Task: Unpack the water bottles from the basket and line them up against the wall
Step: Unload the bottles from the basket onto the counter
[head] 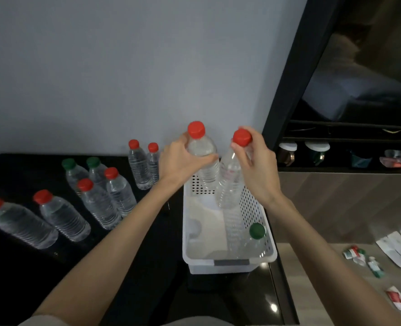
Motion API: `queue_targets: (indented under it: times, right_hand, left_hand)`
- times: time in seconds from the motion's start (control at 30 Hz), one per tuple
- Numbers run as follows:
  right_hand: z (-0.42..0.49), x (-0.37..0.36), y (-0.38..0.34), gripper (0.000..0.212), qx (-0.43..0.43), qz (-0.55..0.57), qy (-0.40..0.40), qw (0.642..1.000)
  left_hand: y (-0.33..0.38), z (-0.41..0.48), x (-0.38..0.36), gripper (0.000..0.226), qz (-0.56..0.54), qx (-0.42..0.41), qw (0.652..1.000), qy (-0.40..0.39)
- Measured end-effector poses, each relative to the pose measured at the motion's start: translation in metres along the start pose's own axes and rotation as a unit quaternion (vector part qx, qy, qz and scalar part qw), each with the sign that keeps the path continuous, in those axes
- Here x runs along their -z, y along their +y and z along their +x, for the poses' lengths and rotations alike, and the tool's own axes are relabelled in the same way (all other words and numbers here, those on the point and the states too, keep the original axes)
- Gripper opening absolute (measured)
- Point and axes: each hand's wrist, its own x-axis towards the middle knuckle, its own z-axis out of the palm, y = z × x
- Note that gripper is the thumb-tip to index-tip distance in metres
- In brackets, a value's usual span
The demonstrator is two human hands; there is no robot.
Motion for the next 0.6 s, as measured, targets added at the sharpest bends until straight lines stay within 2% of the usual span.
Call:
queue_targets:
  times: [0.17, 0.33, 0.4, 0.6]
  right_hand:
    - [0.017, -0.022, -0.051, 0.042, 0.060, 0.062, -0.007, 0.996]
    - [0.012, -0.067, -0.094, 0.039, 0.103, 0.096, -0.065, 0.988]
    - [0.003, -0.090, -0.109, 0.038, 0.117, 0.102, -0.098, 0.983]
    - [-0.034, -0.167, -0.145, 0.040, 0.138, 0.087, -0.208, 0.964]
  left_hand:
    - [0.016, -0.005, 0.076, 0.048, -0.009, -0.038, 0.997, 0.067]
    - [-0.015, -0.026, 0.141, 0.071, 0.035, -0.040, 0.994, 0.099]
    - [-0.033, -0.041, 0.167, 0.071, 0.066, -0.016, 0.992, 0.108]
    - [-0.100, -0.095, 0.234, 0.053, 0.092, 0.069, 0.989, 0.097]
